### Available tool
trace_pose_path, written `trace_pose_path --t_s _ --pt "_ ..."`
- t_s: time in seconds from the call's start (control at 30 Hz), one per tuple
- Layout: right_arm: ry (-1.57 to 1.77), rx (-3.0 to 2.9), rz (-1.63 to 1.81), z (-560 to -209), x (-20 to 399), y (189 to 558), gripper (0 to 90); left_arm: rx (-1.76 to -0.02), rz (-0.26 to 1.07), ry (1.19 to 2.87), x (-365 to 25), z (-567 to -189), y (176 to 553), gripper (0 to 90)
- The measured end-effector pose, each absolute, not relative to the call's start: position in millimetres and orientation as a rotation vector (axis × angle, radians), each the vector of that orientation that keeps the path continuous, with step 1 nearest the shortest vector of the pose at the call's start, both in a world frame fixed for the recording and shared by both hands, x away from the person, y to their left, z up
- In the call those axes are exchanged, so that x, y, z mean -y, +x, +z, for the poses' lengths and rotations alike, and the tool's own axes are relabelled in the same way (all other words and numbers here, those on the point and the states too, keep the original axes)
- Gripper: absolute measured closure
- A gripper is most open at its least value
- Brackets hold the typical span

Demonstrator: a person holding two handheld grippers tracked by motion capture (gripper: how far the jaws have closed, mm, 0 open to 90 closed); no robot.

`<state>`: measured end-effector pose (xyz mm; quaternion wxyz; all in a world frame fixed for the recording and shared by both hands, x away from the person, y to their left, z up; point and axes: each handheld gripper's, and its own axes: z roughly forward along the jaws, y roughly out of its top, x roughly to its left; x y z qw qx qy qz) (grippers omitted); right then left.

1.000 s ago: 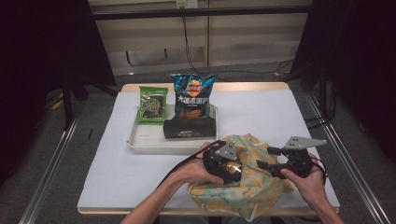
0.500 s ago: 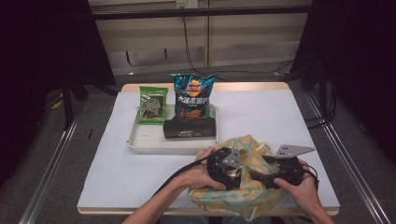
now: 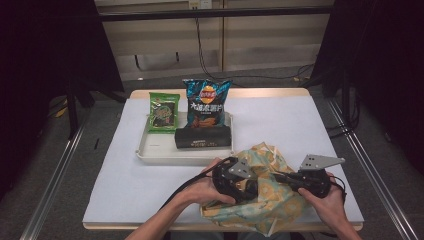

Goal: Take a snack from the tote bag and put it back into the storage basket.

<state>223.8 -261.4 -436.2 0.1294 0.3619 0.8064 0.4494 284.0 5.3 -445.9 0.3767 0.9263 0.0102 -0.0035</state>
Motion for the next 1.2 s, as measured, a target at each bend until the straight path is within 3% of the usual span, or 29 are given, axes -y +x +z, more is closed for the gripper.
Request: trace_pose_path --t_s 0.37,0.77,0.83,0.87,0.9,0.93,1.0,1.2 --pt "1.105 -2.317 1.265 -441 282 213 90.0 -0.084 -0.004 2.395 -51 -447 282 37.2" --pt "1.129 -2.365 1.162 -458 283 216 88.3 -0.087 -0.013 2.4 -64 -450 277 36.8" --pt "1.123 -2.364 1.182 -457 283 216 81.3 -0.095 -0.001 2.394 -63 -451 277 36.4" --pt "1.113 -2.351 1.22 -455 283 215 71.8 -0.089 -0.009 2.398 -63 -451 277 36.0" --pt "1.113 -2.351 1.22 -455 283 215 71.8 -0.089 -0.009 2.398 -63 -451 277 35.9" --pt "1.115 -2.331 1.252 -453 284 214 63.5 -0.108 -0.012 2.388 -62 -451 278 35.8" --pt "1.109 -2.316 1.276 -451 283 213 56.1 -0.105 -0.016 2.414 -62 -449 278 35.4" --pt "1.095 -2.274 1.334 -442 281 212 45.4 -0.14 -0.031 2.295 -59 -435 280 34.3"
